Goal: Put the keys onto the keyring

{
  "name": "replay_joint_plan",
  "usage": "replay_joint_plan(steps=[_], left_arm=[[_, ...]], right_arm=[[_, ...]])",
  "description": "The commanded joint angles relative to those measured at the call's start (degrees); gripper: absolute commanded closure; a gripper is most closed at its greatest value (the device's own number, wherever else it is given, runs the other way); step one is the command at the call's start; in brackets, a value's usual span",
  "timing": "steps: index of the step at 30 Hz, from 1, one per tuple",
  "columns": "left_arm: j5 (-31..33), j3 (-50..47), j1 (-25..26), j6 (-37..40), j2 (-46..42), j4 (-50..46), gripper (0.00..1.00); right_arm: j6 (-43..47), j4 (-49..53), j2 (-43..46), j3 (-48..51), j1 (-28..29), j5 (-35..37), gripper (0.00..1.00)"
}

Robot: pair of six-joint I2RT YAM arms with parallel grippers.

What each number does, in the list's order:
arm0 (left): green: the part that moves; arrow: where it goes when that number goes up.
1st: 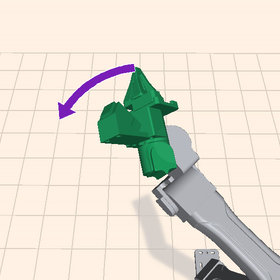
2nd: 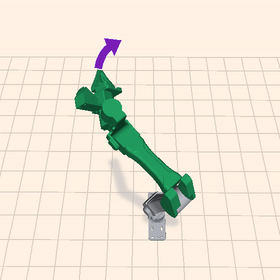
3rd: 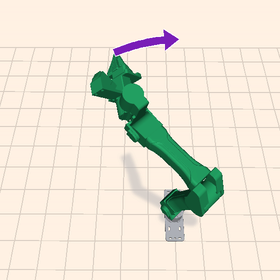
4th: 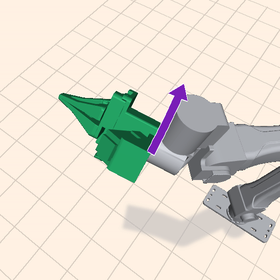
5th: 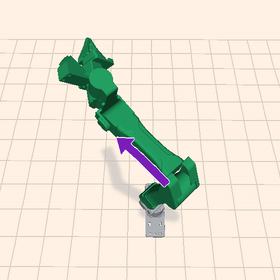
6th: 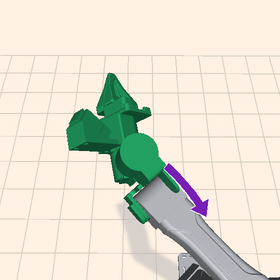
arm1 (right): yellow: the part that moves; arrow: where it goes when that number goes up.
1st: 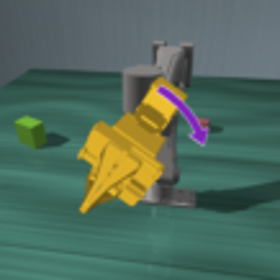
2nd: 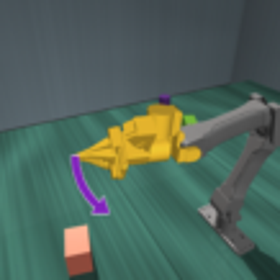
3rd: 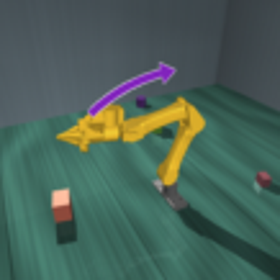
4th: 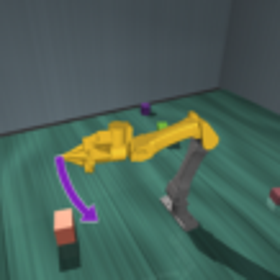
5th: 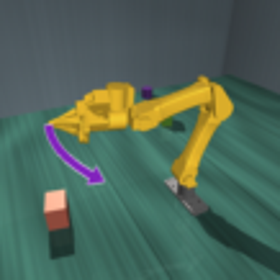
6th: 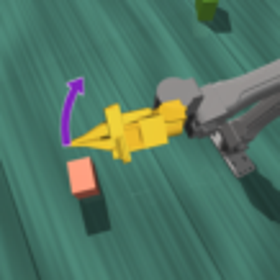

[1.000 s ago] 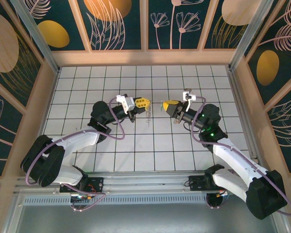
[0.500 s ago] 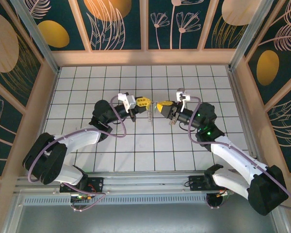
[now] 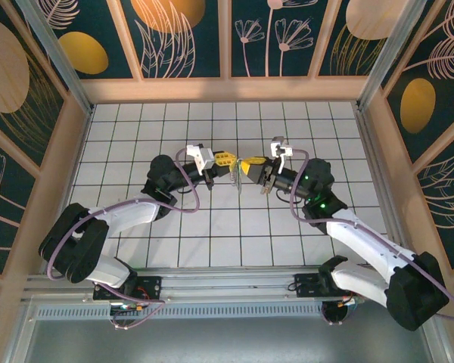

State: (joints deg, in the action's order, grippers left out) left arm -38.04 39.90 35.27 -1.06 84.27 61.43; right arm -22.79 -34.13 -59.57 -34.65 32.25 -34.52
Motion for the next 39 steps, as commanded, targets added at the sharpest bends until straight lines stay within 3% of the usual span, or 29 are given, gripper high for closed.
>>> replay_joint_plan(steps=[1, 19, 33, 39], left_arm=[[0.14, 1.68, 0.38, -0.76, -0.15, 1.58, 1.00], [-1.34, 1.06, 0.34, -1.41, -1.56, 2.28, 1.00], [-0.85, 0.35, 0.41, -1.56, -2.44, 3.42, 1.00], [-0.64, 0.23, 0.42, -1.43, -2.68, 3.26, 1.00]], right_arm=[[1.49, -2.83, -0.63, -2.30, 0.45, 0.24, 1.00], [3.19, -0.45, -1.61, -2.19, -0.07, 5.16, 1.00], [2.03, -0.62, -3.30, -0.82, -0.61, 2.85, 1.00], [0.67, -1.48, -2.79, 0.55, -3.56, 1.44, 1.00]])
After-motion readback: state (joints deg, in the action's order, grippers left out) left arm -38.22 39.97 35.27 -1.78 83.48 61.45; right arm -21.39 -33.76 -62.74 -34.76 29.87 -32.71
